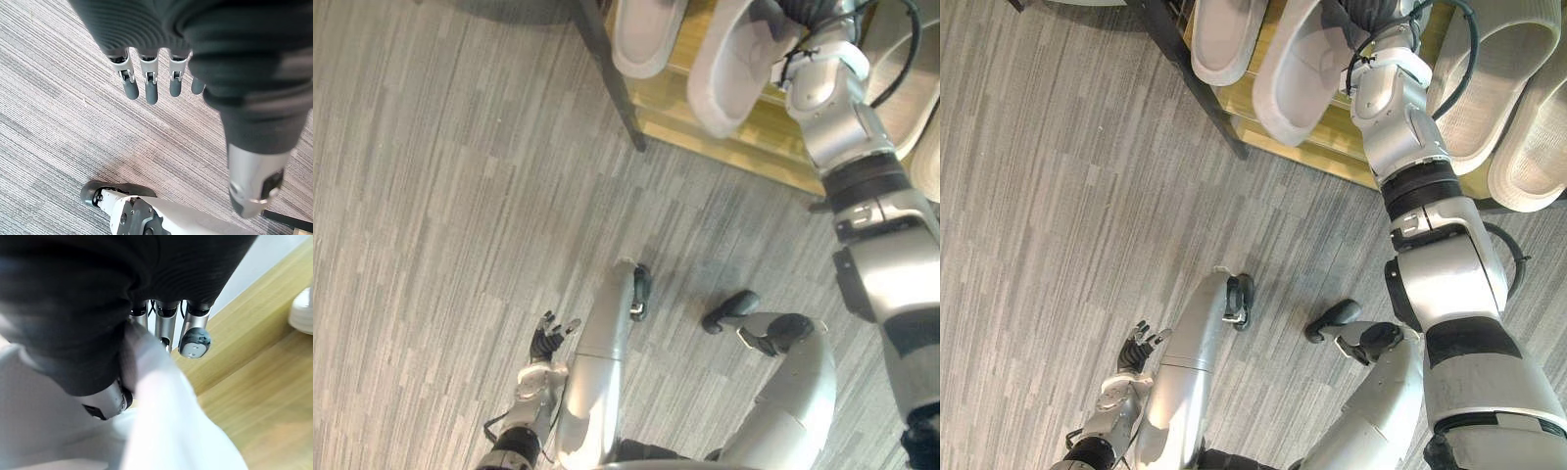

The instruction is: Organize the slippers on the shoe rack

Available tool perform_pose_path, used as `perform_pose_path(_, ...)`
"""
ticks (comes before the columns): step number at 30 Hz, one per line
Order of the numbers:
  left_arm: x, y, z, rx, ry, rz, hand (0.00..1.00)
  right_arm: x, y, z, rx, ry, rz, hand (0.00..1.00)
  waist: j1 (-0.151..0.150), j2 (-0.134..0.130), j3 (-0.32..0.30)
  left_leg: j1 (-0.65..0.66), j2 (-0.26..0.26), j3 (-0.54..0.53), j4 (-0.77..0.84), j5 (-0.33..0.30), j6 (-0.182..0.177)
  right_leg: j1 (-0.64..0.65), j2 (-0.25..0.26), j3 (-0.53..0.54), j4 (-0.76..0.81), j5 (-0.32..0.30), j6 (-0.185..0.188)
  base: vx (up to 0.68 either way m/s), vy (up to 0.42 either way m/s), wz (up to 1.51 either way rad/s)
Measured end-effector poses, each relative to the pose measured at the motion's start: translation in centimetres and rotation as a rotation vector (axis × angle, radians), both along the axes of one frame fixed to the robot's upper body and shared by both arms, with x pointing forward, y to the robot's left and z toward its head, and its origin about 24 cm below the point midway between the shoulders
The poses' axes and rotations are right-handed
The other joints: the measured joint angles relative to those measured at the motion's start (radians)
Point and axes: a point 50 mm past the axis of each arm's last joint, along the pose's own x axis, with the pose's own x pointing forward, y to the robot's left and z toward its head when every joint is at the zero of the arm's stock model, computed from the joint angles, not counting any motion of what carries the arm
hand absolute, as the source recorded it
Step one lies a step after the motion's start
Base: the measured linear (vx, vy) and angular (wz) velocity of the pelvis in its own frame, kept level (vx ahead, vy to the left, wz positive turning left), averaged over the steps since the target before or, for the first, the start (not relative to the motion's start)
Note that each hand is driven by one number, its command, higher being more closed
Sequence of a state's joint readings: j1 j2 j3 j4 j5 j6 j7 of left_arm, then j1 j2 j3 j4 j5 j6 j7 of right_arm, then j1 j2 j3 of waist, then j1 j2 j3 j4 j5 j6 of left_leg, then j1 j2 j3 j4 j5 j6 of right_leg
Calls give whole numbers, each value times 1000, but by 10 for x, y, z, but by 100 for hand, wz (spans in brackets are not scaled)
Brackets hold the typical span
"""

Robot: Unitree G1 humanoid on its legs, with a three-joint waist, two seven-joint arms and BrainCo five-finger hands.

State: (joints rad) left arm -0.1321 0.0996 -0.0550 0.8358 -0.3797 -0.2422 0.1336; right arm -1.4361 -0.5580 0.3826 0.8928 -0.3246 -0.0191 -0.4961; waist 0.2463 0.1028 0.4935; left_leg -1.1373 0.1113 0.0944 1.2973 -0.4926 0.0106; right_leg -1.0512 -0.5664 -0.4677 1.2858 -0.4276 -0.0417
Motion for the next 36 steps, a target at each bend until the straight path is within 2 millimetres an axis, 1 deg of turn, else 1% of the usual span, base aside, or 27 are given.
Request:
perform_pose_path(4,7,-1,5,-13,-34,8,0,0,0,3,-4,-19,-20,100,2,0,0,-14,2,-15,-1,5,-6,0,6,-16,-5,0,0,-6,2,2)
perform_pose_path(5,7,-2,6,-16,-37,9,0,0,0,4,-5,-19,-26,0,7,0,0,-15,2,-15,-2,6,-6,0,6,-17,-6,0,0,0,0,0)
perform_pose_path(8,9,-4,6,-19,-41,7,0,0,0,6,-19,-19,-38,0,13,0,0,-18,-1,-16,-18,17,-6,0,7,-23,-16,1,-1,-13,4,3)
perform_pose_path(14,13,-6,9,-28,-53,6,0,-1,5,15,-65,-37,-61,0,23,0,0,-32,-3,-31,-39,37,-19,0,9,-49,-30,5,-8,-8,-3,5)
perform_pose_path(23,12,-7,8,-67,-54,38,0,1,6,14,-102,-14,-91,0,28,-1,1,-31,-6,-33,-59,55,-24,0,10,-54,-38,7,-11,-6,4,2)
perform_pose_path(26,12,-8,8,-81,-55,56,0,2,4,13,-112,-3,-108,0,28,-1,1,-31,-6,-33,-69,63,-26,0,11,-59,-46,11,-19,0,0,0)
perform_pose_path(29,12,-7,8,-85,-55,63,0,1,4,16,-119,-8,-118,0,28,-1,1,-31,-5,-34,-72,67,-28,1,13,-61,-49,13,-23,0,0,0)
perform_pose_path(33,13,-8,9,-85,-64,65,0,0,7,19,-234,-25,-197,0,28,-1,1,-31,-4,-37,-72,70,-29,3,14,-64,-50,14,-24,0,0,0)
perform_pose_path(36,15,-8,10,-83,-70,71,0,1,8,18,-270,-24,-227,0,28,-4,3,-31,-5,-37,-79,76,-29,4,14,-66,-54,15,-26,-6,5,1)
